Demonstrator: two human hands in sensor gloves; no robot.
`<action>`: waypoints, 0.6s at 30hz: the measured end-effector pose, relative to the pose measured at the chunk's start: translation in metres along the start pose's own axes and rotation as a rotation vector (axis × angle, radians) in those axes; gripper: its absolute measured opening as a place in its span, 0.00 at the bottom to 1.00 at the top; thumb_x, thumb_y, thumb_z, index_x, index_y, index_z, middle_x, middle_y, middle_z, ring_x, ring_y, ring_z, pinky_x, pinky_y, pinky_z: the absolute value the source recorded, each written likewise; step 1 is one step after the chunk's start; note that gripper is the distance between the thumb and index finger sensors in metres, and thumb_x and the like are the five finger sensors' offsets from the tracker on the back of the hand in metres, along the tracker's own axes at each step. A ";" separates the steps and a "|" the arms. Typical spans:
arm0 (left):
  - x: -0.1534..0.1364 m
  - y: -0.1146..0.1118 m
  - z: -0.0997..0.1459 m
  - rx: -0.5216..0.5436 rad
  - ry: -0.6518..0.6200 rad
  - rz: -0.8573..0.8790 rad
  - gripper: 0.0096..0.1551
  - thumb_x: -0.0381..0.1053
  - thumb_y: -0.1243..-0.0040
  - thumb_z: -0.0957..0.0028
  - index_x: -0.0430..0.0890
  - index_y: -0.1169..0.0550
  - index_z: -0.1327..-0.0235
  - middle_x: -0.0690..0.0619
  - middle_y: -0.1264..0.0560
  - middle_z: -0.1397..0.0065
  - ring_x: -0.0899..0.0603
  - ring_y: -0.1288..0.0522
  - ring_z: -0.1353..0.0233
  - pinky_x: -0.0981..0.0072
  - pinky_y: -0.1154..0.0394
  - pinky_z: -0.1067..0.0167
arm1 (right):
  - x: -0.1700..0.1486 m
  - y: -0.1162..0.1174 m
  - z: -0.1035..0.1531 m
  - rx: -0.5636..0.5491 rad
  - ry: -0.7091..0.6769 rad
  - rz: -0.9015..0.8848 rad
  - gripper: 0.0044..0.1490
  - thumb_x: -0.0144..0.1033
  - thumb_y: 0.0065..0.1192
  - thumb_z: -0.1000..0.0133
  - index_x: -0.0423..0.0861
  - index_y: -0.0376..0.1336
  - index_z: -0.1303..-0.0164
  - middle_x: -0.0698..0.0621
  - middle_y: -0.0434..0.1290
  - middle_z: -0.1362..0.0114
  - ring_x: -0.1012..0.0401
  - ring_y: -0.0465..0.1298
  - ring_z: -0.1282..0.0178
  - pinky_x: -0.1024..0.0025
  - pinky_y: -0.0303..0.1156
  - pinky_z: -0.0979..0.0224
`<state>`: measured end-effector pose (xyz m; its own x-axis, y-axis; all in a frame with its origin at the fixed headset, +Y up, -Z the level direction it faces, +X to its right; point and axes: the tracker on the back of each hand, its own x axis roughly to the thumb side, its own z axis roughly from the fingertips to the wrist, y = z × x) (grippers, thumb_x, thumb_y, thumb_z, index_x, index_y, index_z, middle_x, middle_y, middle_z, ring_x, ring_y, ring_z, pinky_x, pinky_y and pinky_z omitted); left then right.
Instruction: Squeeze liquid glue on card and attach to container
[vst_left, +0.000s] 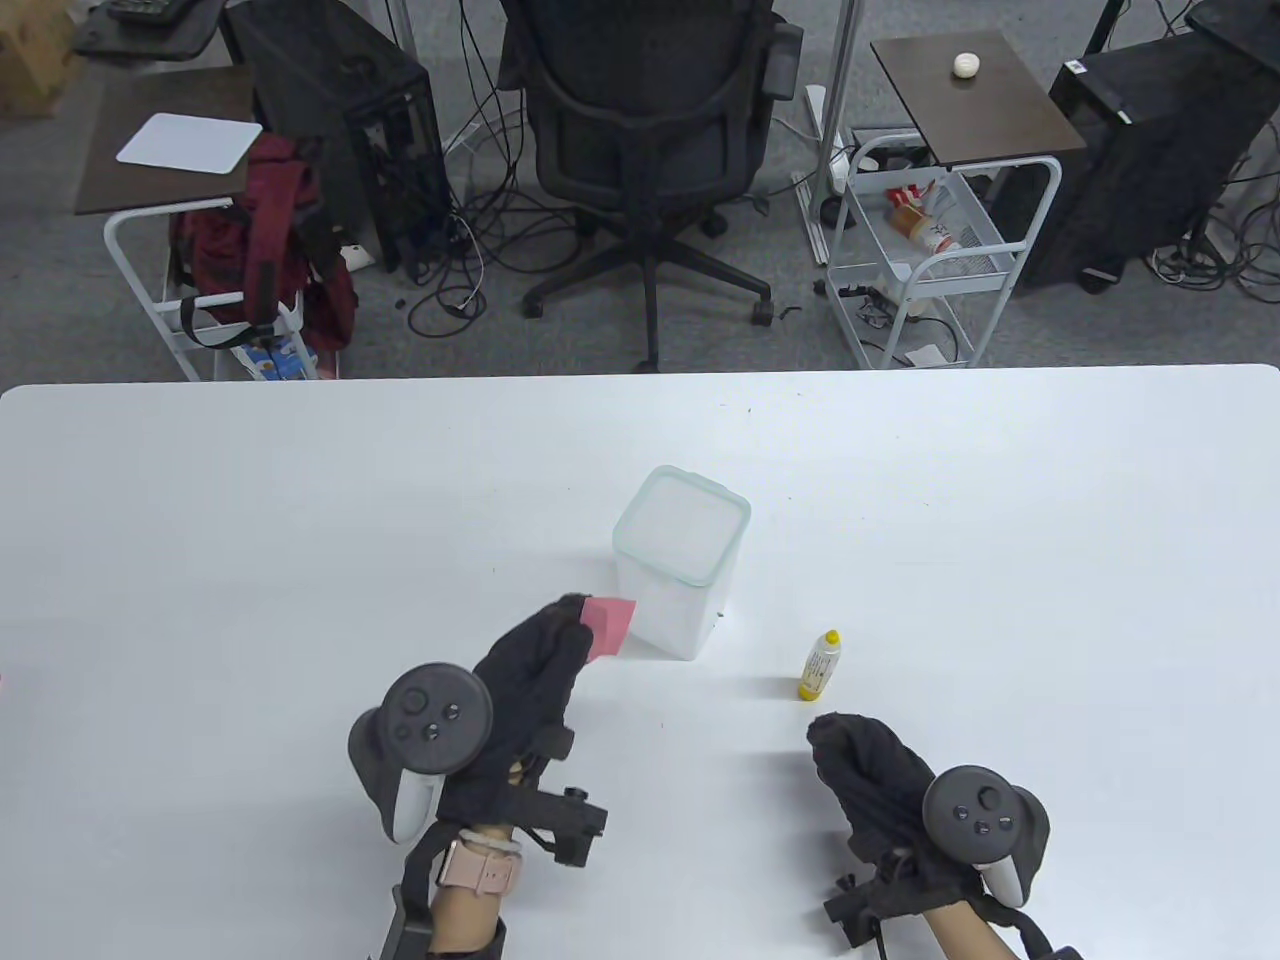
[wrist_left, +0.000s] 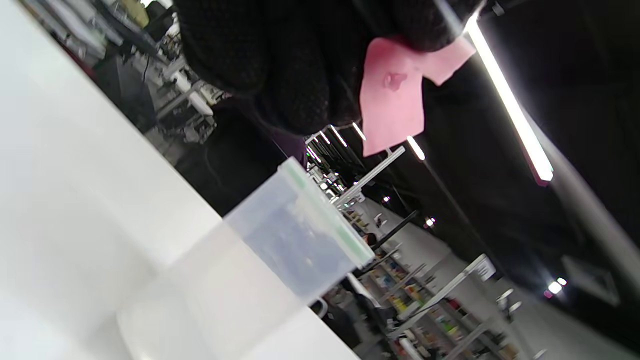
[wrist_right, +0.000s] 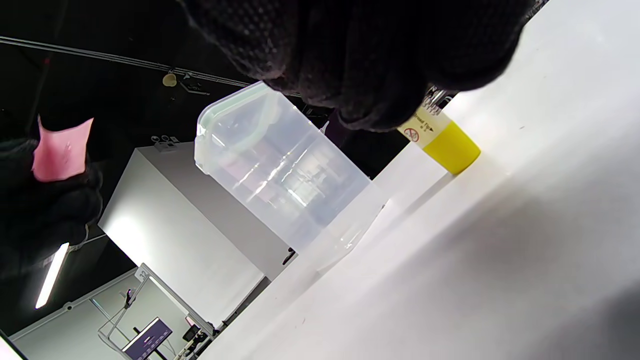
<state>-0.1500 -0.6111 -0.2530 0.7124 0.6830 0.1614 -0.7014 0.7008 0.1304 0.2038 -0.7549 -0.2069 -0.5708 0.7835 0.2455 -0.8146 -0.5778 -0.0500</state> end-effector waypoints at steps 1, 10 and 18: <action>0.009 0.003 -0.007 0.014 -0.015 -0.039 0.24 0.62 0.49 0.38 0.56 0.24 0.33 0.59 0.18 0.35 0.50 0.17 0.37 0.60 0.22 0.35 | 0.000 0.000 0.000 0.004 -0.001 -0.005 0.22 0.37 0.57 0.40 0.44 0.64 0.38 0.44 0.73 0.39 0.52 0.79 0.49 0.56 0.76 0.43; 0.071 -0.031 -0.096 0.003 -0.128 -0.489 0.23 0.61 0.47 0.42 0.62 0.26 0.33 0.63 0.21 0.31 0.50 0.21 0.29 0.59 0.26 0.28 | -0.006 -0.002 -0.002 0.019 0.013 -0.051 0.22 0.37 0.57 0.40 0.43 0.64 0.38 0.44 0.73 0.39 0.52 0.79 0.49 0.56 0.76 0.42; 0.050 -0.069 -0.128 -0.135 -0.205 -0.620 0.23 0.60 0.45 0.45 0.66 0.25 0.36 0.65 0.23 0.28 0.51 0.26 0.22 0.57 0.32 0.21 | -0.016 -0.006 -0.014 0.015 0.055 -0.113 0.22 0.37 0.57 0.40 0.43 0.64 0.38 0.43 0.73 0.38 0.52 0.79 0.48 0.55 0.76 0.42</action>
<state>-0.0631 -0.5985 -0.3787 0.9544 0.1011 0.2808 -0.1443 0.9799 0.1377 0.2160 -0.7608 -0.2244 -0.4805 0.8549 0.1954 -0.8727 -0.4882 -0.0101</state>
